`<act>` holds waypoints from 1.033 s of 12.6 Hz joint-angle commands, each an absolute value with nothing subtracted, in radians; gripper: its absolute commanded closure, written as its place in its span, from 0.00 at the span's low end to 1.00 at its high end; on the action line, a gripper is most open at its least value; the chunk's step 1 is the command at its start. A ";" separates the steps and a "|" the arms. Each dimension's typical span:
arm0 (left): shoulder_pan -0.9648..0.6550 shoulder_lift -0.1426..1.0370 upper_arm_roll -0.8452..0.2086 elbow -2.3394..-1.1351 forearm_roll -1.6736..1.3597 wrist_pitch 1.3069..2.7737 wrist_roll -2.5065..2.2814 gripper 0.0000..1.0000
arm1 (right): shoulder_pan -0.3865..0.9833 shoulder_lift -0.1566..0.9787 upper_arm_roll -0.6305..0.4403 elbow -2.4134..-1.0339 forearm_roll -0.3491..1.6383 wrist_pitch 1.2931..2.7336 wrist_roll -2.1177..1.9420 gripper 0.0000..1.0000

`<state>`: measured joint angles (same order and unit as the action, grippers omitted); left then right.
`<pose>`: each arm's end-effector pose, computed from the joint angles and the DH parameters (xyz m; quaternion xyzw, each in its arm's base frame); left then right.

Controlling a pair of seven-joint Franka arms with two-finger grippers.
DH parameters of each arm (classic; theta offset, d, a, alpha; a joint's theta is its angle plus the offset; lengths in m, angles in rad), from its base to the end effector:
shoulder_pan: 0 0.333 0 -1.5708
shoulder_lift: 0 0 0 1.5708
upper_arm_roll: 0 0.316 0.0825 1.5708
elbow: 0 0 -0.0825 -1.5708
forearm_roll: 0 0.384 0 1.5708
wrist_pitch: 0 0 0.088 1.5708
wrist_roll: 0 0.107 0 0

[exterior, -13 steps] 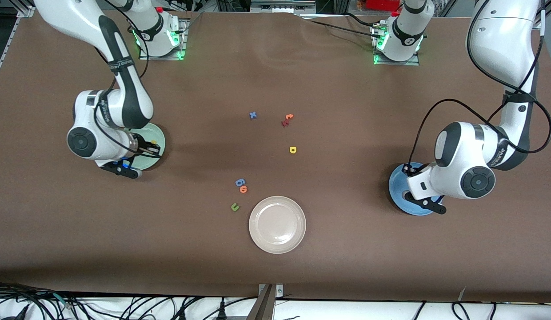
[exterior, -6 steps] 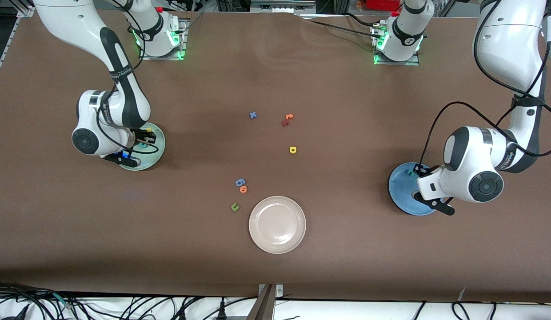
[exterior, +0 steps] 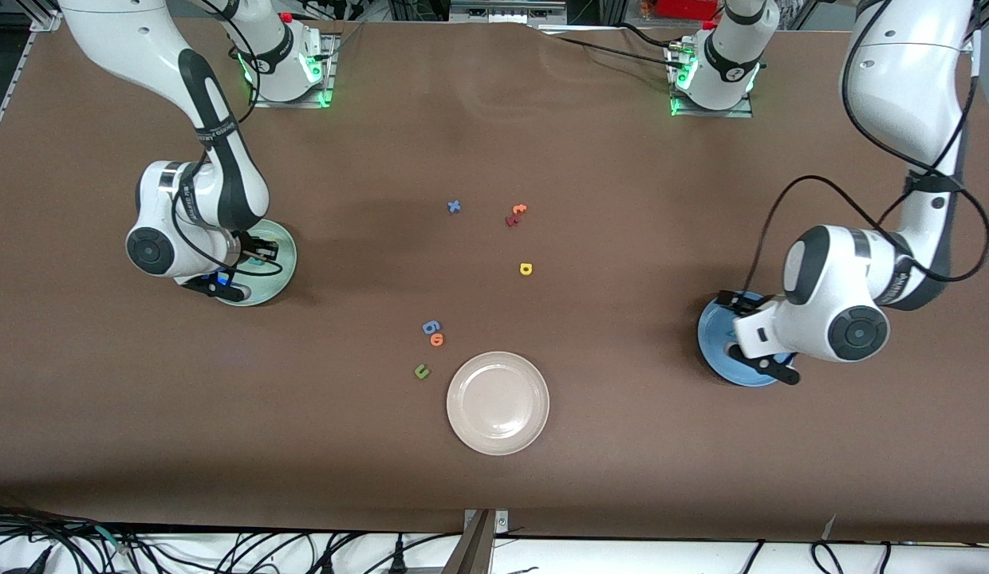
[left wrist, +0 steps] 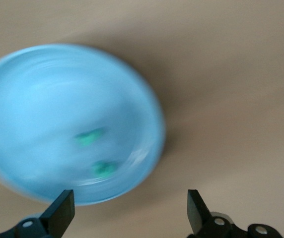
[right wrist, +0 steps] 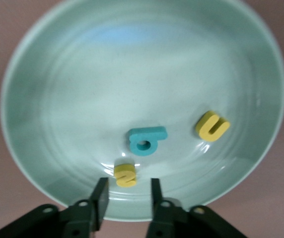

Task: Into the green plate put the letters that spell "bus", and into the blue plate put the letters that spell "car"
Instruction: 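Withdraw the right gripper to rest while the left gripper reaches yellow a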

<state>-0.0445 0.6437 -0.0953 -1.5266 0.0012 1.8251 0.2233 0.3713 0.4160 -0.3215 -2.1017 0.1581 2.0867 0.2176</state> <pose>0.6606 -0.0844 0.2588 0.9695 -0.1737 -0.1690 0.0363 0.5320 0.0313 0.2019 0.9705 -0.1343 -0.1975 0.0325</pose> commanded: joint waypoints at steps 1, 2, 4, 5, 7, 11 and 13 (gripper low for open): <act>-0.125 0.655 -0.097 -1.551 -0.119 1.916 0.095 0.00 | 0.367 0.359 -0.350 -1.977 0.169 1.885 0.207 0.01; -0.152 0.652 -0.097 -1.555 -0.159 1.920 0.042 0.00 | 0.367 0.360 -0.362 -1.918 0.167 1.814 0.207 0.01; -0.213 0.646 -0.116 -1.569 -0.182 1.954 -0.078 0.00 | 0.367 0.357 -0.386 -1.806 0.167 1.708 0.206 0.01; -0.233 0.644 -0.135 -1.580 -0.183 1.992 -0.144 0.00 | 0.364 0.359 -0.393 -1.740 0.167 1.656 0.206 0.01; -0.251 0.640 -0.210 -1.641 -0.180 2.110 -0.286 0.00 | 0.357 0.360 -0.410 -1.651 0.166 1.621 0.190 0.01; -0.377 0.630 -0.235 -1.755 -0.120 2.351 -0.547 0.00 | 0.348 0.357 -0.408 -1.438 0.158 1.513 0.170 0.01; -0.435 0.630 -0.230 -1.755 -0.057 2.355 -0.648 0.01 | 0.351 0.353 -0.410 -1.414 0.155 1.493 0.132 0.00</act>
